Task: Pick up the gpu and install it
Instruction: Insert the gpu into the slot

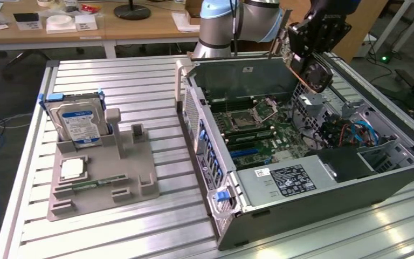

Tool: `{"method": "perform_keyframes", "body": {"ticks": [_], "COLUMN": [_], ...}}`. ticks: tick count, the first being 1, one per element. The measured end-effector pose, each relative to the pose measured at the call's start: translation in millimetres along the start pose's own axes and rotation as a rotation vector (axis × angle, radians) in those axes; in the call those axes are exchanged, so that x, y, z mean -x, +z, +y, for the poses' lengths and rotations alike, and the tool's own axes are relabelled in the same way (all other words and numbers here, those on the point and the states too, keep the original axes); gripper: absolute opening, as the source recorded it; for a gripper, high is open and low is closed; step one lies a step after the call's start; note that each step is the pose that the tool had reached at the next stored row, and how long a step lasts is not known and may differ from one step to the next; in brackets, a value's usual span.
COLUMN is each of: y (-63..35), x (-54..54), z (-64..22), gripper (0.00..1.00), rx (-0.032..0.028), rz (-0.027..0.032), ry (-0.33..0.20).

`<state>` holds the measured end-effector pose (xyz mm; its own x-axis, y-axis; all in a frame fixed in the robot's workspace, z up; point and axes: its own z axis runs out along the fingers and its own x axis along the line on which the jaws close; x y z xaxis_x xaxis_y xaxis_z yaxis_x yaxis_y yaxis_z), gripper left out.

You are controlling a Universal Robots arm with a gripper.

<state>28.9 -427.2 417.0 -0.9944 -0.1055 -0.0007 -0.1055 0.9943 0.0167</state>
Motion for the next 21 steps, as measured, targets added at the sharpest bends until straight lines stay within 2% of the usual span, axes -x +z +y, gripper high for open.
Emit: {"method": "perform_keyframes", "body": {"ticks": [1,21], "y": [0.0,0.2], "x": [0.0,0.0], "z": [0.0,0.0], "gripper": [0.28,0.28], "rx": [0.0001,0.0004], "rz": [0.0011,0.0070], "ry": [-0.067,-0.417]}}
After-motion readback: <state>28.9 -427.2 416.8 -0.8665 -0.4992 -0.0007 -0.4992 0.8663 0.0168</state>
